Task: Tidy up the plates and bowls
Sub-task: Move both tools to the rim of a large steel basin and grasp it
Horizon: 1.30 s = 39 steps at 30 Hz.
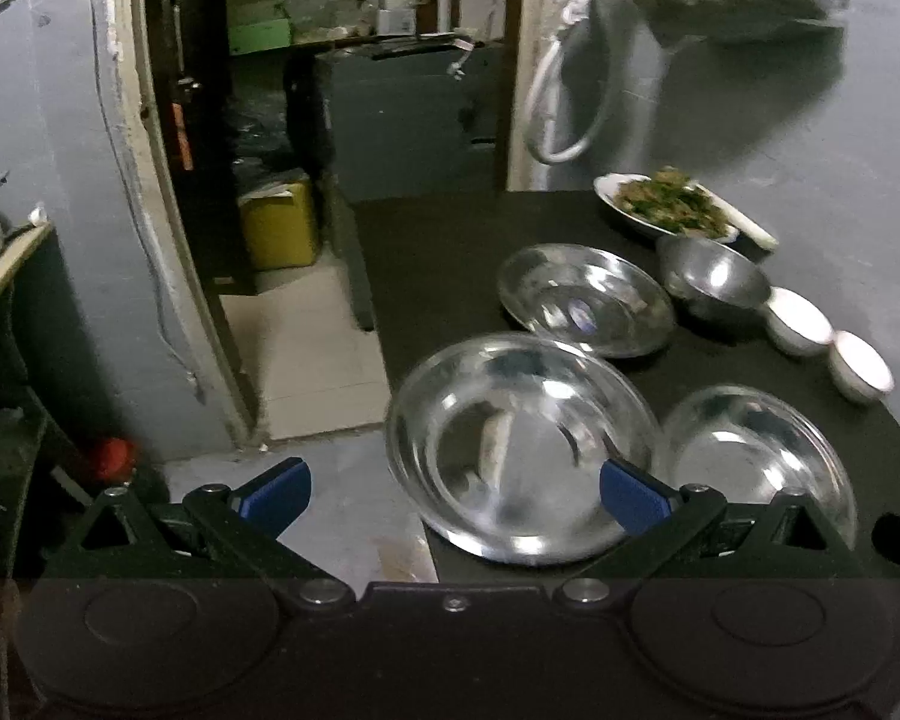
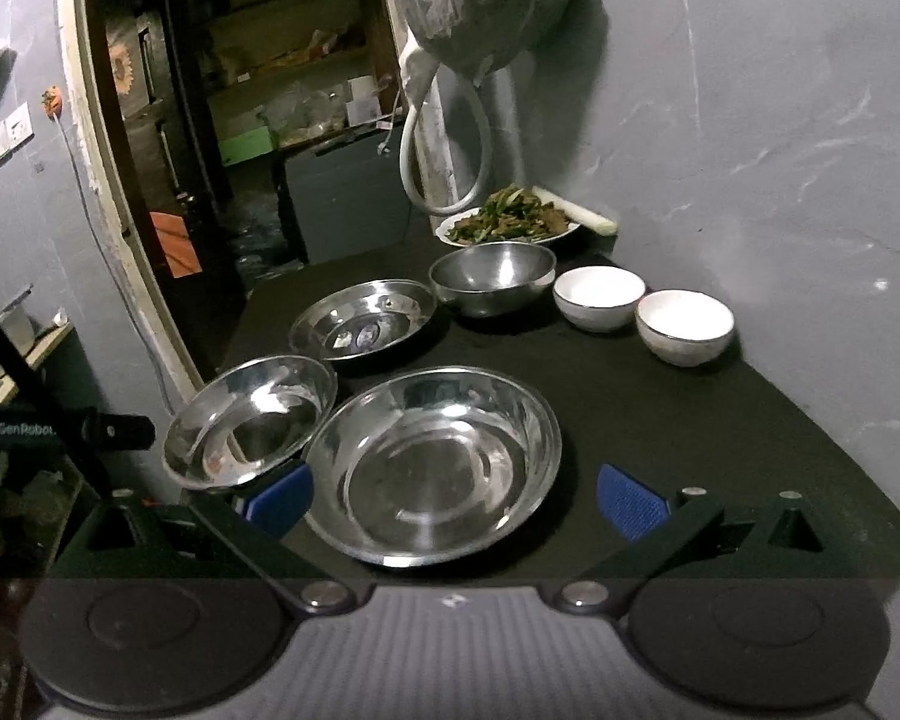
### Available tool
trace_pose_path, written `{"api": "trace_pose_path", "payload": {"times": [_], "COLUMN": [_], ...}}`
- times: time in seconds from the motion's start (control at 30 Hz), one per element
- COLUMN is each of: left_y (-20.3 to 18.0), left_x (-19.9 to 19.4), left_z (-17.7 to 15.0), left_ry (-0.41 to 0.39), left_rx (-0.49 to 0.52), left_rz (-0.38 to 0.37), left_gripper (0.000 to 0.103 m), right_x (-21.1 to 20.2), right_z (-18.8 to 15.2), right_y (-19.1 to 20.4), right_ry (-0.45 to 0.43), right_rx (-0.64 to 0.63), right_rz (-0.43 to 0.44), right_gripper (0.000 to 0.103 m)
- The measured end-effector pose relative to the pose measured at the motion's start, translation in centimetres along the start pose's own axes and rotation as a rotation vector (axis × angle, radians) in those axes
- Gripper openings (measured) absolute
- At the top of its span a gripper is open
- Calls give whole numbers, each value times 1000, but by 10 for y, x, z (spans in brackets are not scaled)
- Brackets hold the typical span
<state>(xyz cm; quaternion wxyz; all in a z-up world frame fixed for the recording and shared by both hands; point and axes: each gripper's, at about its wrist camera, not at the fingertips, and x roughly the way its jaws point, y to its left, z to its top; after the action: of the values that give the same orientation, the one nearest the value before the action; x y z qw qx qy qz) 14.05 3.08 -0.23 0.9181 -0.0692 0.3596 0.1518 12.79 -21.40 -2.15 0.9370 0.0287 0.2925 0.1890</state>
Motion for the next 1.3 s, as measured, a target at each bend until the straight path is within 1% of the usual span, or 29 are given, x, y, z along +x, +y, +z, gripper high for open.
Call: {"api": "trace_pose_path", "payload": {"times": [0.13,0.2,0.3,0.37,0.47,0.57,0.67,0.7,0.77,0.9,0.97,1.0,1.03,1.1,1.23,1.3], "left_y": [9,16,26,35,50,60,69,71,74,81,85,86,88,89,90,92], "left_x": [22,34,50,60,71,80,84,86,86,95,98,100,101,104,105,105], "left_z": [17,22,24,22,19,17,14,13,12,10,9,10,9,8,7,6], "left_ry": [35,56,79,95,94,107,120,125,129,161,166,169,175,187,208,221], "left_rx": [-25,-39,-33,-31,-33,-29,-46,-51,-57,-82,-112,-123,-133,-151,-182,-190], "left_rz": [26,26,11,-17,-78,-144,-211,-233,-267,-324,-351,-362,-371,-390,-410,-411], "left_gripper": [102,102,102,102,101,97,92,88,84,72,62,53,48,42,37,37], "right_x": [23,34,50,63,85,105,124,129,141,161,169,173,176,184,196,200], "right_z": [13,19,29,34,44,53,59,60,62,63,63,63,62,62,62,62], "right_y": [-8,-6,0,8,25,46,65,71,81,96,102,105,108,111,117,118], "right_ry": [24,32,36,40,47,60,80,84,103,151,170,185,198,222,258,274], "right_rx": [13,-5,-23,-39,-68,-102,-111,-119,-134,-147,-156,-164,-172,-186,-202,-212], "right_rz": [38,51,72,84,103,108,108,103,92,80,68,63,59,56,72,77], "right_gripper": [103,103,103,103,103,103,102,101,98,90,87,84,81,77,66,63]}}
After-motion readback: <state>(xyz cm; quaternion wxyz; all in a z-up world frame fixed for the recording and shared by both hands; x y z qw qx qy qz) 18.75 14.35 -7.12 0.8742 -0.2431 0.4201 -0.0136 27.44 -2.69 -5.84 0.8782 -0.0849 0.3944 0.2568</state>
